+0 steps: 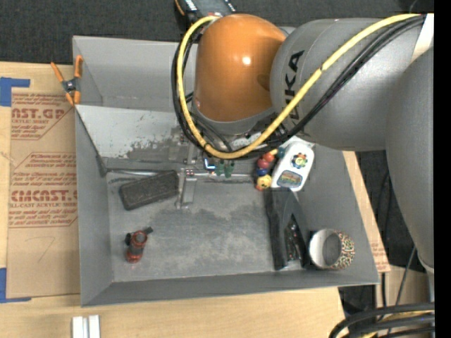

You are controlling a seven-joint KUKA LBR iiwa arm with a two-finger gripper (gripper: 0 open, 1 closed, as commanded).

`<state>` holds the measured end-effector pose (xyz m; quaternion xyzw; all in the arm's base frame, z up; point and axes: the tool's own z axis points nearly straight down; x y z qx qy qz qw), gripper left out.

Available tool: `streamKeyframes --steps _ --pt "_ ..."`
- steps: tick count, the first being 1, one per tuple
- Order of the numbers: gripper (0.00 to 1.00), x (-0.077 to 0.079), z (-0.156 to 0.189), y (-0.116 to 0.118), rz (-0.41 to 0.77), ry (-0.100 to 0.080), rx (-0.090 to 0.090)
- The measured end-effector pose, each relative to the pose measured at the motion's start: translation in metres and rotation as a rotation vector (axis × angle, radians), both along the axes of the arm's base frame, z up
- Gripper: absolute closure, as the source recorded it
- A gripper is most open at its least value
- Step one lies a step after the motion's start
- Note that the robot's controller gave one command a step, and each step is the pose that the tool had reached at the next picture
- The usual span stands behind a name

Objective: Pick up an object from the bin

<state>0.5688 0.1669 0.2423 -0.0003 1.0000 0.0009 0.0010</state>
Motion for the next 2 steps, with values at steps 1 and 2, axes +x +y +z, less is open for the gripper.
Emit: streamKeyframes --steps 1,2 --pt "0.0 0.0 0.0 0.0 0.0 -0.001 0.0" --pt "0.0 -0.032 -0.051 0.023 -0.02 0.004 0.001"
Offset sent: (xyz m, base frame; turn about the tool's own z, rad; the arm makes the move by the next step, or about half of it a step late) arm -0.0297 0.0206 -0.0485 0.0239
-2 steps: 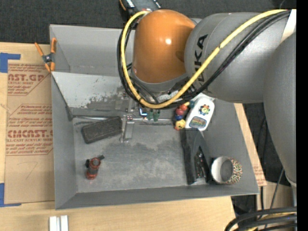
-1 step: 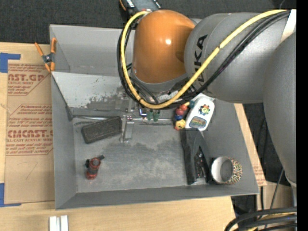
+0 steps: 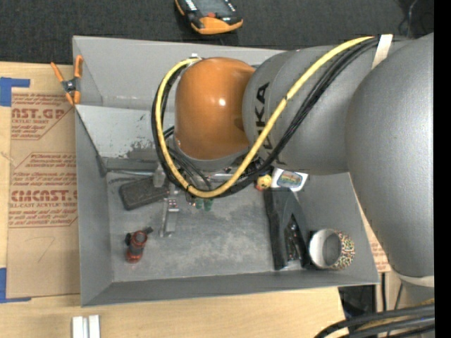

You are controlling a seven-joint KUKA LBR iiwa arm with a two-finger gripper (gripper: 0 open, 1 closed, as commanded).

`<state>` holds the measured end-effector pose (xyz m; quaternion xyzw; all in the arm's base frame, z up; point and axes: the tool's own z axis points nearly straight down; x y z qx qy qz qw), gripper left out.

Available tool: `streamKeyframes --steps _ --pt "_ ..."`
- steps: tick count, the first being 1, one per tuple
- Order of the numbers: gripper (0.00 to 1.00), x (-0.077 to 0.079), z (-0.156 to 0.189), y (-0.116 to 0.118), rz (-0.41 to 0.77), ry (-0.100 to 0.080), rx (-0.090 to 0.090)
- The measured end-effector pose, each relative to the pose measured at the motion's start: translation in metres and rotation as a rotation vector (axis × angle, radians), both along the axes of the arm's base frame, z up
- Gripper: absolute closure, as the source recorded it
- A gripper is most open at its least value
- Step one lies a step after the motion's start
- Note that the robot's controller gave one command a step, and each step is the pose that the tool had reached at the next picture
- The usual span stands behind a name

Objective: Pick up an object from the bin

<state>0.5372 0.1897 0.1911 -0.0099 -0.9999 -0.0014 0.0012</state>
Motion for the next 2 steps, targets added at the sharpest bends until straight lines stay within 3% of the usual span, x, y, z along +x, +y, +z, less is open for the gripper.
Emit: streamKeyframes --steps 1,2 --pt "0.0 0.0208 -0.0242 -0.0082 -0.016 -0.013 0.001" --pt "0.0 0.0153 -0.0331 -0.0063 0.009 -0.018 0.002"
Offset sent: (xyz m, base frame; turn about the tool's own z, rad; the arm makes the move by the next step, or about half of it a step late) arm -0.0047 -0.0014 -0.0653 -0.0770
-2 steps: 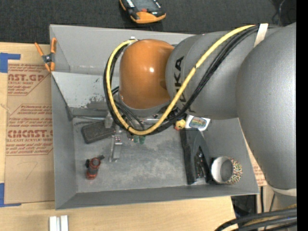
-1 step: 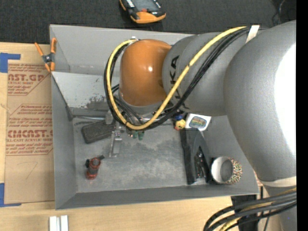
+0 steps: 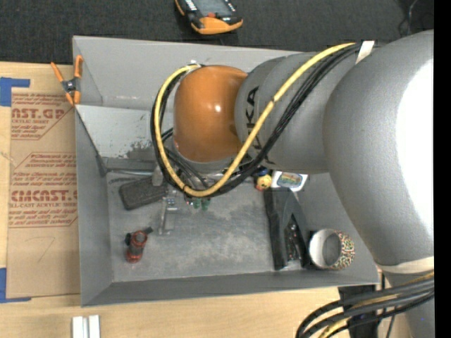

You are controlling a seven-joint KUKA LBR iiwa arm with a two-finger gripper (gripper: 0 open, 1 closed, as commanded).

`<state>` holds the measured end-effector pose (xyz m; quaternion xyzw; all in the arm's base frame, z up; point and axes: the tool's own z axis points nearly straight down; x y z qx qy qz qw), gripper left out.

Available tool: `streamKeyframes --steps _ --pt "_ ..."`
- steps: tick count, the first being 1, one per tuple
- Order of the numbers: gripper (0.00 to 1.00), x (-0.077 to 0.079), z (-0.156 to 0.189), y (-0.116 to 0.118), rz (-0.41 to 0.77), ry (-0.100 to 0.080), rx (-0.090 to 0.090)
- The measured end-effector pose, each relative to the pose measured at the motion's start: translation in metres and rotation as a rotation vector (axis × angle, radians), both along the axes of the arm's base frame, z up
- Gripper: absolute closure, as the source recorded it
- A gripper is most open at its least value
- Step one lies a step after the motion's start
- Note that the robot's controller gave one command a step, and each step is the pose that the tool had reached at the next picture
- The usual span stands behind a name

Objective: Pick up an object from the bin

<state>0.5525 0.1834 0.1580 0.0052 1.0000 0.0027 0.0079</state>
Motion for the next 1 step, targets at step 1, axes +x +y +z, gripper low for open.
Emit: streamKeyframes --steps 1 --pt "0.0 -0.0257 0.0369 0.0128 0.284 -0.005 -0.003"
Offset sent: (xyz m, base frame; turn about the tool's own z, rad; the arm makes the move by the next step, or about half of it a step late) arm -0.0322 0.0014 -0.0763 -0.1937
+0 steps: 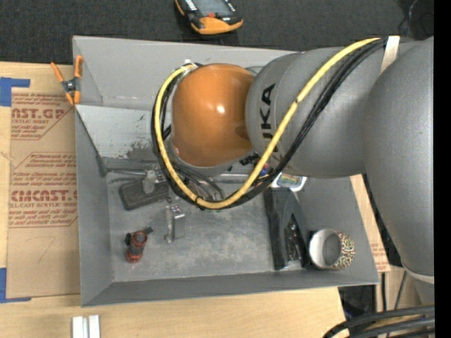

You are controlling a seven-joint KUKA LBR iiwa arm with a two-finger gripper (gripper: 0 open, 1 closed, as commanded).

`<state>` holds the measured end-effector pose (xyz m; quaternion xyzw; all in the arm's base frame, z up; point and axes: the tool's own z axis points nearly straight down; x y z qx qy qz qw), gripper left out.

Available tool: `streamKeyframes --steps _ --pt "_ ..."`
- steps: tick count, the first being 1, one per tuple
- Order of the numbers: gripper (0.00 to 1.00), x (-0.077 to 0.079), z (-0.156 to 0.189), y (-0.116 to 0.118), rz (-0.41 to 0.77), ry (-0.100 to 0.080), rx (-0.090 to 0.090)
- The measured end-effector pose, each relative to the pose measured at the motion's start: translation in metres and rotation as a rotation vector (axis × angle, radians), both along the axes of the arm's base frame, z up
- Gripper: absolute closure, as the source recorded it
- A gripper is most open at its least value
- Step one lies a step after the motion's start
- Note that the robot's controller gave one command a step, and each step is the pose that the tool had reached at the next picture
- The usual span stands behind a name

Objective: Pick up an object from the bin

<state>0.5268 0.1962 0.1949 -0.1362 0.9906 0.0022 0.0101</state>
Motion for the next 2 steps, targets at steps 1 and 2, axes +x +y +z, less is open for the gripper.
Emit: streamKeyframes --steps 1,2 --pt "0.0 -0.0043 -0.0981 -0.0084 -0.078 0.006 0.001" --pt "0.0 -0.0069 -0.0951 -0.0108 -0.012 -0.001 0.001"
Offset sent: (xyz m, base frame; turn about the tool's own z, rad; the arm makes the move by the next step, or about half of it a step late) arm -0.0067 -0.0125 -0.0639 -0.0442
